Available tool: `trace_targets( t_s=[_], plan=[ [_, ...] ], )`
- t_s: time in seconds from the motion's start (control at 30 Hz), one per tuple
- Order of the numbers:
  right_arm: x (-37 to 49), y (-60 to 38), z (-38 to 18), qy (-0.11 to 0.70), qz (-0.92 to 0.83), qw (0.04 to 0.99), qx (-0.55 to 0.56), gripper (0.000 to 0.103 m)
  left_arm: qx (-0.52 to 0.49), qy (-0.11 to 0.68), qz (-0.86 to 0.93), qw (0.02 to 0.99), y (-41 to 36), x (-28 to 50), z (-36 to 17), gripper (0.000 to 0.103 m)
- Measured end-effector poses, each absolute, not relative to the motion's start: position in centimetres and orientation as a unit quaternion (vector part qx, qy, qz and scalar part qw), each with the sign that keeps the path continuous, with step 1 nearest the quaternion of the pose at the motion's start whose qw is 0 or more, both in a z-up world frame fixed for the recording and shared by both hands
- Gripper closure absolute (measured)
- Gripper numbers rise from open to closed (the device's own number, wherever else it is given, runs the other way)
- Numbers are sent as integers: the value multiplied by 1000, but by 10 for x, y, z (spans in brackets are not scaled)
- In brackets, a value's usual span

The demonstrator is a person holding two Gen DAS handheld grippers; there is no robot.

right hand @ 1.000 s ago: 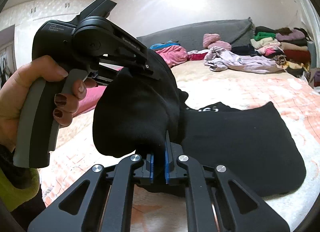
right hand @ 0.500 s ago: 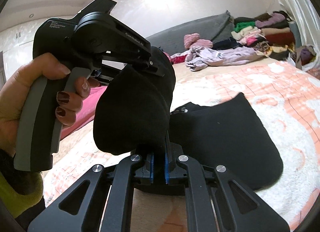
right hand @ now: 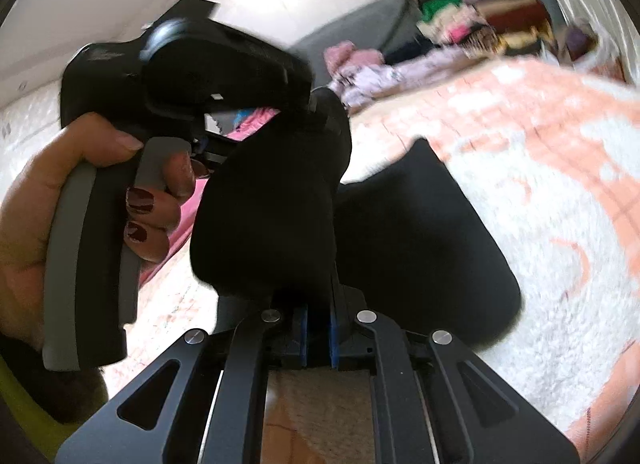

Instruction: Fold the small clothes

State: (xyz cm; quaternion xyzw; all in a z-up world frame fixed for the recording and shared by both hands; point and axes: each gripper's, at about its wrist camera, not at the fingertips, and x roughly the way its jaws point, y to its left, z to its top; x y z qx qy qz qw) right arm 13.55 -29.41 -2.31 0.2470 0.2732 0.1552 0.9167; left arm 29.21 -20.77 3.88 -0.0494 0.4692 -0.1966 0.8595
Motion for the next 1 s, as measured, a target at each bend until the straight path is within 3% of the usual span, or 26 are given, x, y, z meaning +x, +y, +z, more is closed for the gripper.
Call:
trace_targets(
  t_s=[0.1, 0.3, 0.53, 0.7, 0.77, 0.93, 0.97, 1.0],
  plan=[
    [140, -310, -38, 296, 148, 898, 288, 96, -79, 448, -216, 864, -202, 286, 38, 44],
    [133, -326, -47, 299, 152, 880, 335, 95, -87, 414, -184, 887, -168, 269, 42, 45],
    [112, -338, -36, 306, 123, 893, 306, 88, -37, 387, -127, 912, -125, 232, 21, 46],
    [91, -346, -7, 275, 76, 922, 260, 64, 13, 379, -117, 918, -132, 212, -16, 47],
    [92, -345, 6, 263, 73, 933, 236, 59, 2, 370, -115, 922, -129, 209, -18, 47],
    [124, -318, 18, 286, 121, 935, 170, 59, -13, 370, -131, 919, -121, 208, -19, 47],
    [133, -313, 15, 301, 124, 932, 161, 66, -13, 370, -136, 919, -120, 207, -19, 47],
    [144, -308, 8, 324, 117, 927, 146, 82, -12, 369, -139, 919, -119, 205, -19, 46]
  ],
)
